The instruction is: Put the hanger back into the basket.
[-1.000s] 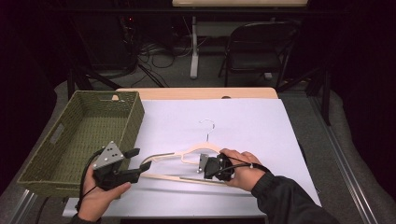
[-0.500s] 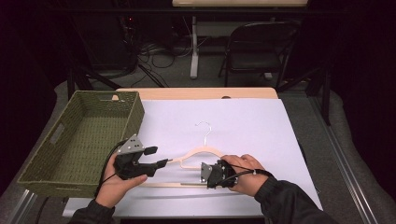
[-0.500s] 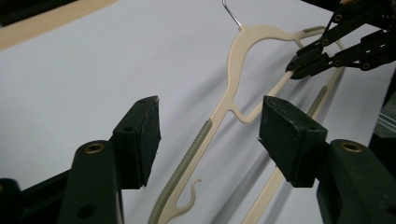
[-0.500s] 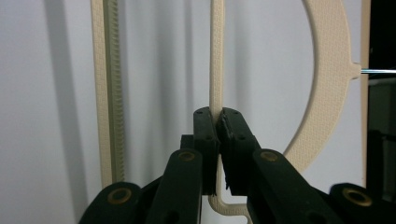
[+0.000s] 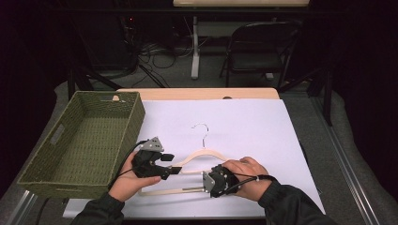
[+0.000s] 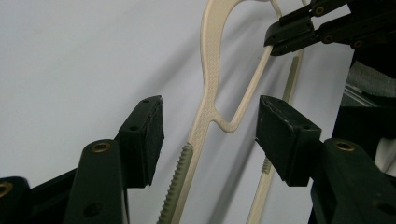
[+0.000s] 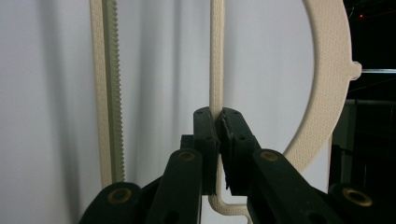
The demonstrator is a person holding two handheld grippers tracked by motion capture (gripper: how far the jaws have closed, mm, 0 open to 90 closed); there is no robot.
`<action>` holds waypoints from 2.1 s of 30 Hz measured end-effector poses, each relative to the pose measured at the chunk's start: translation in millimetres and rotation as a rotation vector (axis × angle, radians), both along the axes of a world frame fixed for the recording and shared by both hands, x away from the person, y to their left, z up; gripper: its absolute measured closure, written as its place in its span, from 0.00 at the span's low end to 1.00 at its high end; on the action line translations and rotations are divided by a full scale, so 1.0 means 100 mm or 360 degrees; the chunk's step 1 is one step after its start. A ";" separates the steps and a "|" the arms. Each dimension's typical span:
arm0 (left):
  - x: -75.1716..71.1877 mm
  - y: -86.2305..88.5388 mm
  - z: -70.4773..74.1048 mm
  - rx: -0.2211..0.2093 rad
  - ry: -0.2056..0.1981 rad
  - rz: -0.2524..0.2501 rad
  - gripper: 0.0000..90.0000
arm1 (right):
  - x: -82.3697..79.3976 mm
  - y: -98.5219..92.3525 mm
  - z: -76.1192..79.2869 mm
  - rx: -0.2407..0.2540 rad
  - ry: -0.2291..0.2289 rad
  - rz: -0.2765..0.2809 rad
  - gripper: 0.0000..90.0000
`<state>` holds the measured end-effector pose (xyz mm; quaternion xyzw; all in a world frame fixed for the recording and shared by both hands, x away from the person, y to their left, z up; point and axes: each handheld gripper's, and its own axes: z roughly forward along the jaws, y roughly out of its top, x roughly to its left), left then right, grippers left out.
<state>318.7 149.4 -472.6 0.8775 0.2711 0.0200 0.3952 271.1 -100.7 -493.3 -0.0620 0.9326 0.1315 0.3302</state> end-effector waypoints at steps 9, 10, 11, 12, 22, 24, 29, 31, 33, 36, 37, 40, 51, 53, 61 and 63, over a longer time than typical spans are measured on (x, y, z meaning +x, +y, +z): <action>0.08 -0.10 -0.12 0.0026 0.0110 -0.0080 0.54 | -0.02 0.02 -0.02 -0.0003 -0.0025 0.0020 0.95; 0.08 -0.10 -0.12 0.0026 0.0110 -0.0080 0.55 | -0.02 0.03 -0.02 -0.0002 -0.0024 0.0021 0.95; 0.10 -0.11 -0.14 0.0012 0.0145 -0.0101 0.56 | -0.02 0.03 -0.02 -0.0004 -0.0029 0.0021 0.95; 0.10 -0.11 -0.14 0.0012 0.0145 -0.0101 0.57 | -0.02 0.03 -0.02 -0.0004 -0.0034 0.0034 0.95; 0.15 -0.13 -0.21 0.0030 0.0232 -0.0131 0.63 | -0.03 0.04 -0.03 -0.0017 -0.0045 0.0048 0.95; 0.16 -0.14 -0.23 0.0032 0.0243 -0.0135 0.64 | -0.03 0.04 -0.04 -0.0018 -0.0047 0.0062 0.95; 0.16 -0.15 -0.24 0.0055 0.0253 -0.0135 0.64 | -0.03 0.04 -0.04 -0.0036 -0.0060 0.0069 0.95; 0.17 -0.15 -0.25 0.0066 0.0259 -0.0144 0.63 | -0.04 0.04 -0.04 -0.0039 -0.0063 0.0078 0.95; 0.17 -0.16 -0.26 0.0074 0.0270 -0.0147 0.63 | -0.05 0.04 -0.03 -0.0050 -0.0045 0.0060 0.95; 0.18 -0.16 -0.29 0.0074 0.0300 -0.0174 0.63 | -0.04 0.04 -0.04 -0.0018 -0.0072 0.0088 0.95; 0.18 -0.16 -0.29 0.0080 0.0304 -0.0182 0.63 | -0.04 0.04 -0.03 -0.0034 -0.0081 0.0081 0.95; 0.18 -0.16 -0.30 0.0065 0.0323 -0.0189 0.67 | -0.04 0.05 -0.04 -0.0042 -0.0077 0.0083 0.95; 0.15 -0.15 -0.27 0.0052 0.0324 -0.0237 0.77 | -0.03 0.05 -0.05 -0.0064 -0.0086 0.0084 0.95; 0.14 -0.15 -0.26 0.0048 0.0318 -0.0250 0.80 | -0.02 0.05 -0.06 -0.0069 -0.0074 0.0079 0.95; 0.09 -0.18 -0.24 0.0083 0.0297 -0.0311 0.92 | 0.00 0.05 -0.07 -0.0090 -0.0073 0.0067 0.94; 0.08 -0.19 -0.24 0.0098 0.0297 -0.0331 0.93 | 0.00 0.06 -0.07 -0.0089 -0.0074 0.0066 0.94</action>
